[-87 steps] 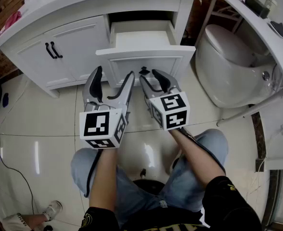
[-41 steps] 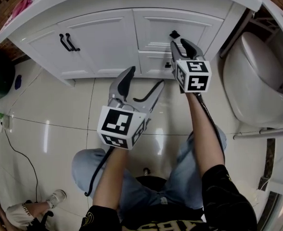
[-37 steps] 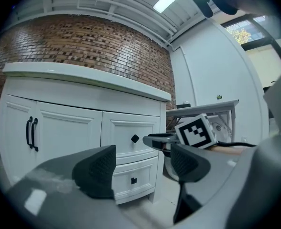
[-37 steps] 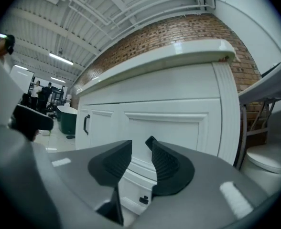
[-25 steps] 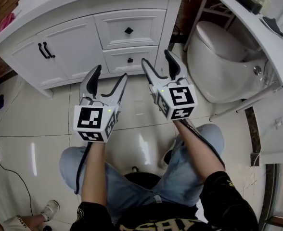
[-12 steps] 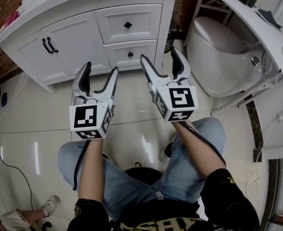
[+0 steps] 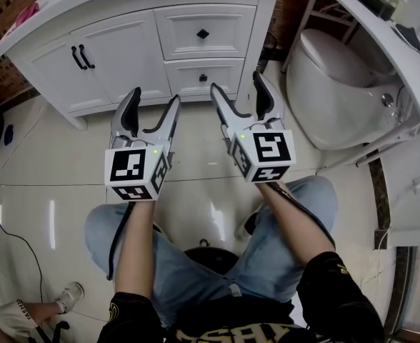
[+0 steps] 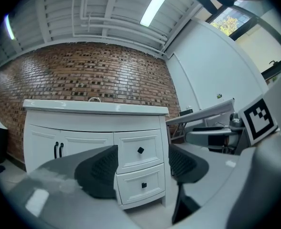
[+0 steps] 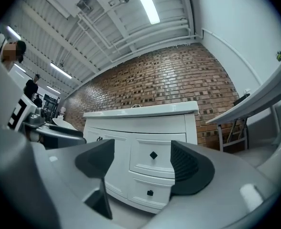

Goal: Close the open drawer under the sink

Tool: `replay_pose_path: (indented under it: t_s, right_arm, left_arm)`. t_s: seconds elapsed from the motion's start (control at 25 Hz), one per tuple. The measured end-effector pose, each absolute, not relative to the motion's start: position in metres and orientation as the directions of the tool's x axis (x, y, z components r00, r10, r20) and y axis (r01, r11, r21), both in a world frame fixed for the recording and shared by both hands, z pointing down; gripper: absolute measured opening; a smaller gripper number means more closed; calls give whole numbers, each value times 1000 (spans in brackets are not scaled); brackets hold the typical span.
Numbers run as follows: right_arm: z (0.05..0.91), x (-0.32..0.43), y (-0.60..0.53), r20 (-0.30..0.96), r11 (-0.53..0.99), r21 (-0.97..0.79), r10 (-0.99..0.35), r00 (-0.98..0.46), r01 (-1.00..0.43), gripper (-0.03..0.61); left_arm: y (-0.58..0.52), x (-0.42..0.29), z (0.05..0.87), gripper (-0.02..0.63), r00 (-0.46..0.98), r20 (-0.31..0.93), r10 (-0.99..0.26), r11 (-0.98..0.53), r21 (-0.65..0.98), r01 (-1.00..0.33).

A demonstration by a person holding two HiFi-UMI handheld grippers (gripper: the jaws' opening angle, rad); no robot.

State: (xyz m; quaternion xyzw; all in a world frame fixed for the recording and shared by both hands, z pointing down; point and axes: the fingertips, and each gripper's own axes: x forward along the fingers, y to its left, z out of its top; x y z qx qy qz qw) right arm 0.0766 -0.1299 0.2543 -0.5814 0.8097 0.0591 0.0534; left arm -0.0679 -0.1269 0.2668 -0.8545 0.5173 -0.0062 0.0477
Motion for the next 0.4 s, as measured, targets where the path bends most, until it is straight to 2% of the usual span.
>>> replay_pose_path:
  t_s: [0.4]
  right_arm:
    - [259, 88, -132, -136, 295, 23, -946, -295, -955, 348]
  left_arm:
    - [-129, -47, 260, 331, 497, -50, -866, -492, -86, -866]
